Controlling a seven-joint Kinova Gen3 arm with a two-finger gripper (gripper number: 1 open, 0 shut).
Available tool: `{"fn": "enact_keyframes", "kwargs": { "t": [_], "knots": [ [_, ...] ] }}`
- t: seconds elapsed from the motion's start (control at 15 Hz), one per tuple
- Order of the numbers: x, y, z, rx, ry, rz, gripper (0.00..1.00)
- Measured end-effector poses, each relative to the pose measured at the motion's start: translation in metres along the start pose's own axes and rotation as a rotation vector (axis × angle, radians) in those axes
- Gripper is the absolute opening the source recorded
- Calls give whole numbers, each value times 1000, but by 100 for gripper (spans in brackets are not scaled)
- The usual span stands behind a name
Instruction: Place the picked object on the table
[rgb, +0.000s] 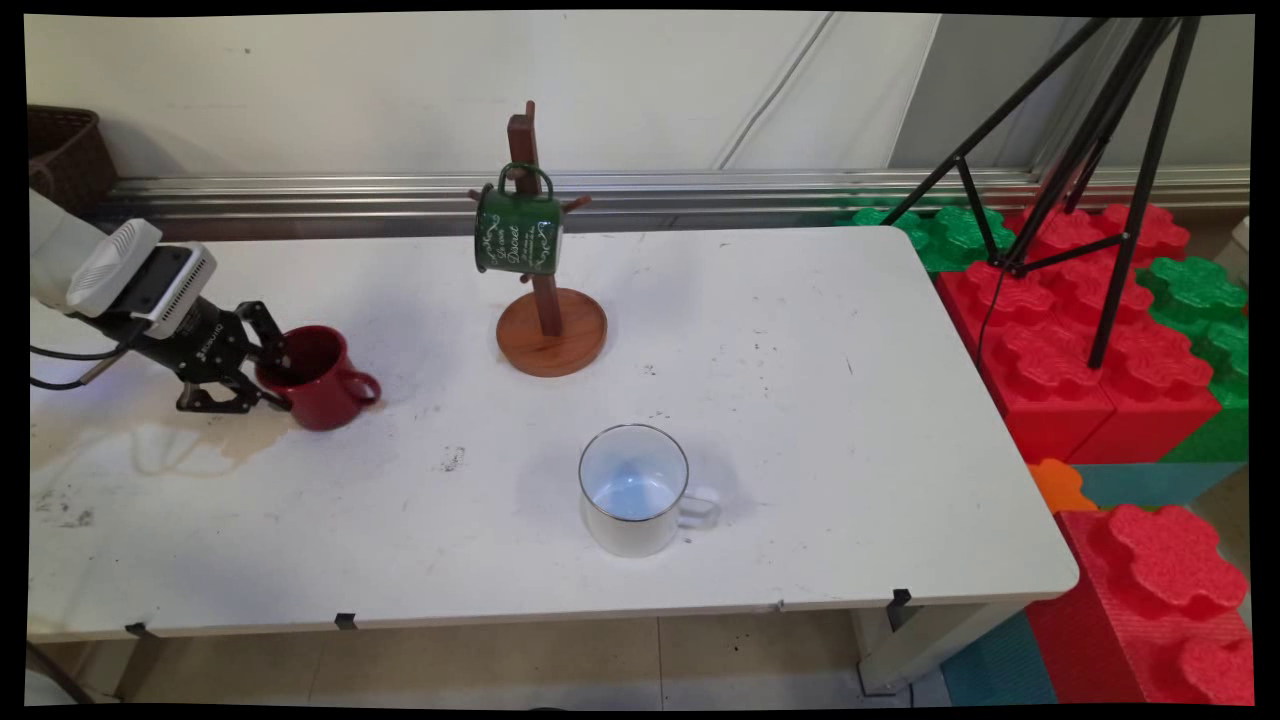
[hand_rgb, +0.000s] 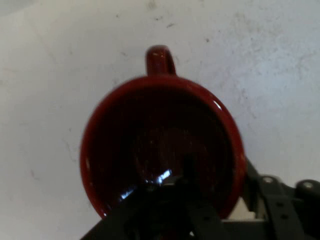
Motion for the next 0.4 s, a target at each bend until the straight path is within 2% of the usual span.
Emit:
{"fn": "enact_keyframes", "kwargs": {
  "t": [0.4],
  "knots": [
    [2,-2,1,2,4,3,100]
  ]
}}
